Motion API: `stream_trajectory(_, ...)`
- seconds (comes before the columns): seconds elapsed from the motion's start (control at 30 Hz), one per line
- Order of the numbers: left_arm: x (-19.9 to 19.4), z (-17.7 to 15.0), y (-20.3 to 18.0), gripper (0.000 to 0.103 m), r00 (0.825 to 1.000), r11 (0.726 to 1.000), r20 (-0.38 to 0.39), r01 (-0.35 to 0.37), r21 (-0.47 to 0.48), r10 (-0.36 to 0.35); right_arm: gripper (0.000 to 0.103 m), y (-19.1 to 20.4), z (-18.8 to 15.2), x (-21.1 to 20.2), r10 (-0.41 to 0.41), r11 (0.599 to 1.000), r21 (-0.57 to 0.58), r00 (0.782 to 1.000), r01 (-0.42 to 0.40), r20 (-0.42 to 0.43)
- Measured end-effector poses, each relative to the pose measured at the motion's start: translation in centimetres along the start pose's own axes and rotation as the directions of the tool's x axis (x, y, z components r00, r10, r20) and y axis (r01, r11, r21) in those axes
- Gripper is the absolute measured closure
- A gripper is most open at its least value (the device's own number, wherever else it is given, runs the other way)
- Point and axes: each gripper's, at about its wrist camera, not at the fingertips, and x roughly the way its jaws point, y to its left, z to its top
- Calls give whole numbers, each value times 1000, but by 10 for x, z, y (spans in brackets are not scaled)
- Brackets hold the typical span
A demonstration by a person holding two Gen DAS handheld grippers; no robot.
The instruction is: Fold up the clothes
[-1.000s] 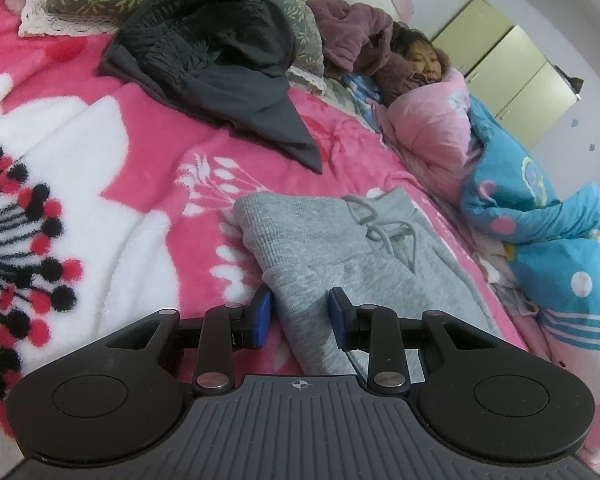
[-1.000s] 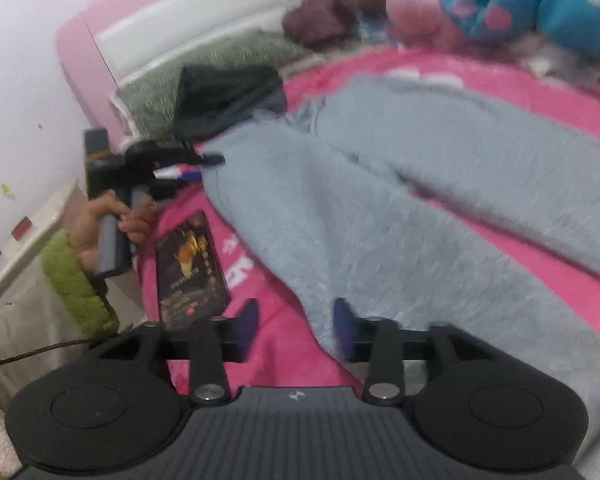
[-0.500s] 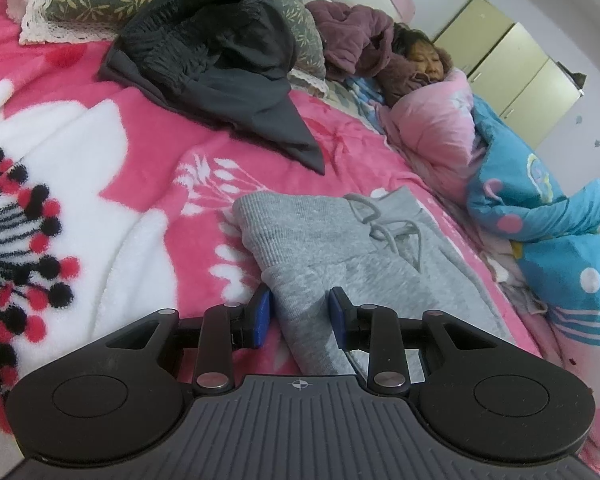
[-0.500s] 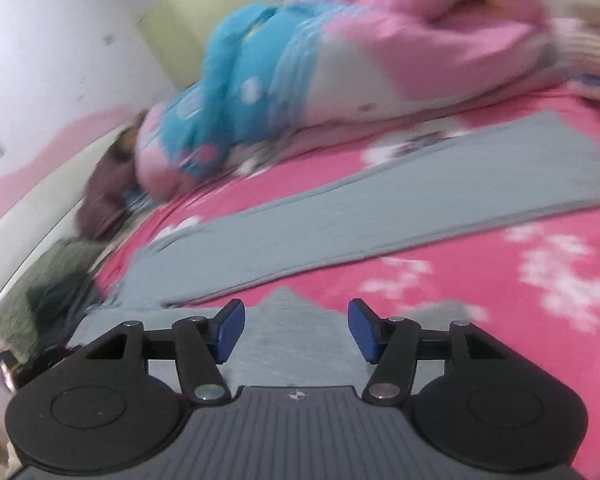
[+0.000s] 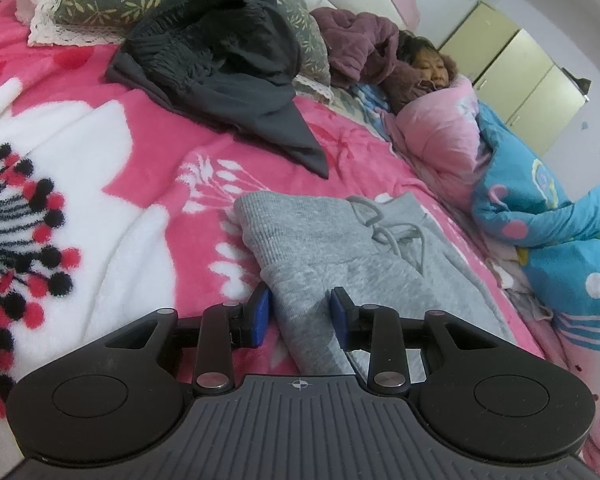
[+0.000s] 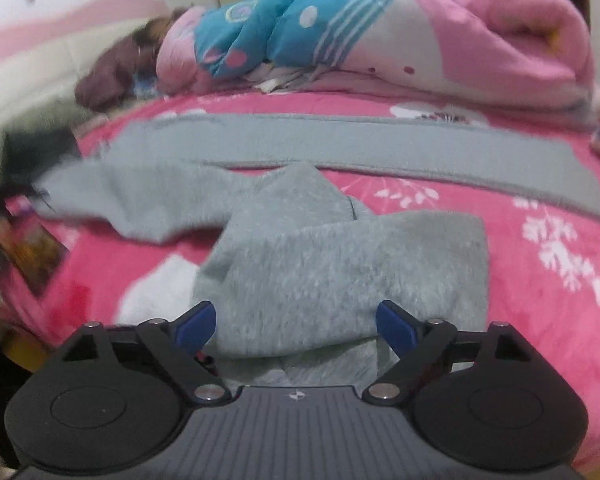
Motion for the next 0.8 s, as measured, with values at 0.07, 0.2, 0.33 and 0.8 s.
stream_trajectory(0.07, 0, 0, 1, 71, 1000, 1000, -2, 4, 0, -4, 20, 5, -4, 7, -39, 999, -11, 999, 39, 6)
stream_trajectory(0.2, -2, 2, 4, 71, 1000, 1000, -11, 16, -9, -16, 52, -2, -6, 9, -70, 997, 35, 997, 70, 12)
stream_trajectory(0.33, -2, 3, 6, 71, 1000, 1000, -17, 15, -12, -15, 86, -23, 0, -1, -48, 988, 149, 998, 43, 31)
stream_trajectory(0.8, -9, 5, 13, 75, 998, 998, -36, 47, -37, -49, 87, -148, 49, -29, -158, 885, 463, 969, 53, 191)
